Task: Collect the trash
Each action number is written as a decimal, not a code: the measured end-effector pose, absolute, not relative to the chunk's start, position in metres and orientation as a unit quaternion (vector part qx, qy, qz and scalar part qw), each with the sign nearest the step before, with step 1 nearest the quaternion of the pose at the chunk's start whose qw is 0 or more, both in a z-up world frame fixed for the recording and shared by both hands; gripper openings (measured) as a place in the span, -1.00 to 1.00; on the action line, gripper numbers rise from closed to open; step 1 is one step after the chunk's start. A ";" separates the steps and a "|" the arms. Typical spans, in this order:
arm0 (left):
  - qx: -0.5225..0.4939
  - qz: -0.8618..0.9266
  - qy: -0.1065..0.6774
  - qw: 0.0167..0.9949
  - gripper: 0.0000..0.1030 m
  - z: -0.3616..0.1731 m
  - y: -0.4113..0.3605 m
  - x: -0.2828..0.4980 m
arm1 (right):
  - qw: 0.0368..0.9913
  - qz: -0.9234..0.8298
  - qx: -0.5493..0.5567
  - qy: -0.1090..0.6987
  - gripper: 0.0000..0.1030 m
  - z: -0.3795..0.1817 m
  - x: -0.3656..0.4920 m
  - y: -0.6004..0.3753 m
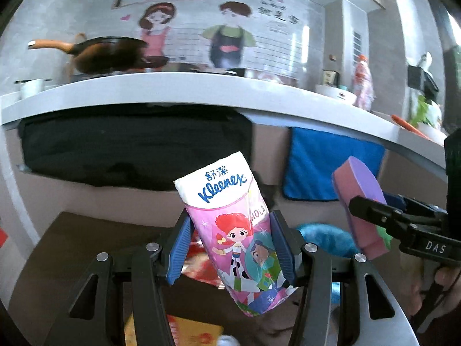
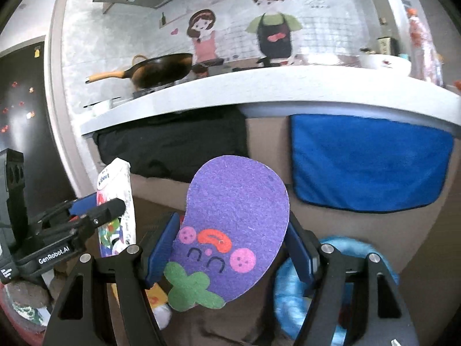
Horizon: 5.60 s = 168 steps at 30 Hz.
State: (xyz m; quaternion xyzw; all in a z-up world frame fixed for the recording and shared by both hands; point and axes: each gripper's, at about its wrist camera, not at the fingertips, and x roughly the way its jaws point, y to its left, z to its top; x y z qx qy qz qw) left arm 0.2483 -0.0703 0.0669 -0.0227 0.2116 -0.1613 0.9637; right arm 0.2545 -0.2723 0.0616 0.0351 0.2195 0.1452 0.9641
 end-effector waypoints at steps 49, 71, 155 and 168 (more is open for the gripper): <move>0.030 -0.272 0.315 0.909 0.05 -0.032 -0.269 0.338 | 0.953 0.031 0.109 0.281 0.33 -0.038 0.297 -0.447; -0.010 -0.316 0.352 0.881 0.13 -0.052 -0.277 0.370 | 0.944 0.012 0.112 0.310 0.38 -0.061 0.321 -0.454; -0.191 -0.036 0.351 0.916 0.16 -0.058 0.196 0.257 | 0.842 0.344 -0.091 0.405 0.53 -0.087 0.291 -0.095; -0.219 -0.015 0.317 0.923 0.15 -0.057 0.221 0.198 | 0.770 0.395 -0.066 0.497 0.53 -0.120 0.322 -0.054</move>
